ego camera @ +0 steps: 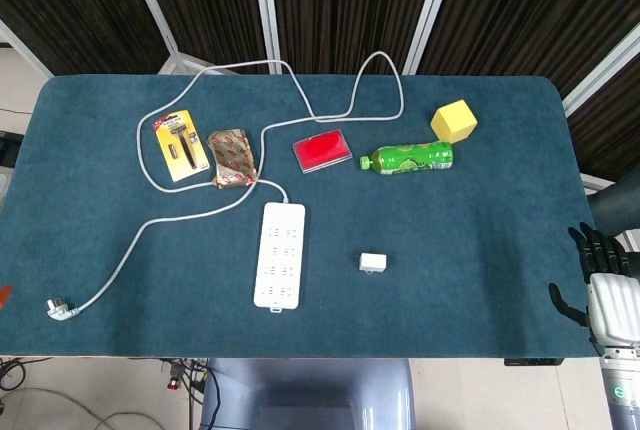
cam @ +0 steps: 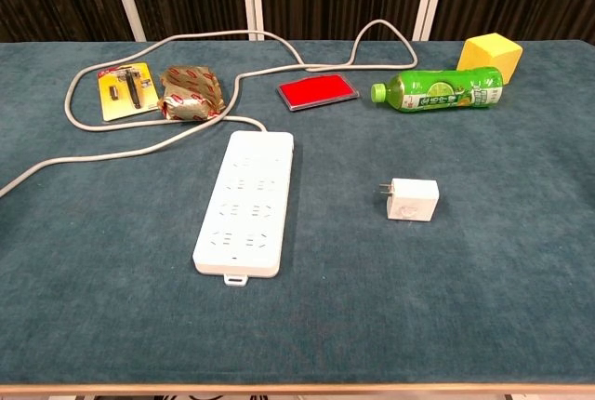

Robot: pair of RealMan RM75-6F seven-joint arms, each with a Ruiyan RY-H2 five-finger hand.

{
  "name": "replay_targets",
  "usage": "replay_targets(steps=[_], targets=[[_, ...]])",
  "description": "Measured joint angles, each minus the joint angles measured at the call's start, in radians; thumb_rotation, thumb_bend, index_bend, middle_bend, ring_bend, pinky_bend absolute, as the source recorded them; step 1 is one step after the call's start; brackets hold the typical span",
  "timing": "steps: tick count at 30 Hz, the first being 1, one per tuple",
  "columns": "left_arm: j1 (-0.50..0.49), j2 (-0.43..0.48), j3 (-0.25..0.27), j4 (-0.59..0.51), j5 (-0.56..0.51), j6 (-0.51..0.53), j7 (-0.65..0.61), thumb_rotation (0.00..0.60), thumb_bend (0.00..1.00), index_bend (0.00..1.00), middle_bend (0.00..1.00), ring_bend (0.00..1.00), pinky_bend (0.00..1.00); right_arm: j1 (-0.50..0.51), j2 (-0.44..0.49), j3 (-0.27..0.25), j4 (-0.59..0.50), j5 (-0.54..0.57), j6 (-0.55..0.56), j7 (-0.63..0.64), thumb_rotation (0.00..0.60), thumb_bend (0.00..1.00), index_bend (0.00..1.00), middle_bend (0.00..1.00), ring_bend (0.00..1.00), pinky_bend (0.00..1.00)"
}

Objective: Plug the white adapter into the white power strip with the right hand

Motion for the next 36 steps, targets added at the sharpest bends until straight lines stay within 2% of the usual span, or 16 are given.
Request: replay_targets(steps=[3, 5, 8, 10, 16, 22, 29, 36], targets=[[0.000, 0.001, 0.000, -0.001, -0.001, -0.001, -0.002, 0.600, 0.10, 0.20, 0.00, 0.00, 0.00, 0.001, 0.005, -0.004, -0.003, -0.004, -0.006, 0.008, 0.600, 0.41, 0.03, 0.21, 0.25, 0.16], [0.001, 0.002, 0.001, -0.002, -0.001, -0.001, -0.004, 0.600, 0.10, 0.20, 0.00, 0.00, 0.00, 0.003, 0.006, -0.005, -0.007, -0.010, -0.006, 0.013, 0.600, 0.41, 0.03, 0.40, 0.44, 0.39], [0.003, 0.002, 0.001, -0.003, -0.002, 0.000, -0.003, 0.600, 0.10, 0.20, 0.00, 0.00, 0.00, 0.007, 0.012, -0.009, -0.022, -0.025, -0.008, 0.038, 0.600, 0.41, 0.04, 0.61, 0.65, 0.66], [0.003, 0.002, 0.001, -0.004, -0.001, 0.000, -0.002, 0.600, 0.10, 0.20, 0.00, 0.00, 0.00, 0.013, 0.024, -0.014, -0.034, -0.036, -0.021, 0.052, 0.600, 0.41, 0.05, 0.69, 0.72, 0.74], [0.000, -0.002, 0.004, -0.006, 0.003, -0.002, 0.011, 0.600, 0.10, 0.20, 0.00, 0.00, 0.00, 0.066, 0.102, -0.037, -0.093, -0.057, -0.146, 0.003, 0.600, 0.41, 0.05, 0.71, 0.77, 0.75], [0.000, -0.002, 0.003, -0.006, 0.000, -0.003, 0.011, 0.600, 0.10, 0.20, 0.00, 0.00, 0.00, 0.156, 0.206, -0.038, -0.248, -0.007, -0.344, -0.105, 0.600, 0.41, 0.05, 0.76, 0.82, 0.77], [-0.002, 0.001, 0.001, -0.005, -0.007, -0.013, 0.004, 0.600, 0.10, 0.20, 0.00, 0.00, 0.00, 0.297, 0.317, -0.017, -0.454, 0.174, -0.610, -0.191, 0.600, 0.41, 0.08, 0.77, 0.83, 0.77], [-0.004, 0.006, -0.003, -0.002, -0.016, -0.021, -0.007, 0.600, 0.10, 0.20, 0.00, 0.00, 0.00, 0.458, 0.360, -0.001, -0.553, 0.412, -0.796, -0.306, 0.600, 0.41, 0.12, 0.77, 0.83, 0.77]])
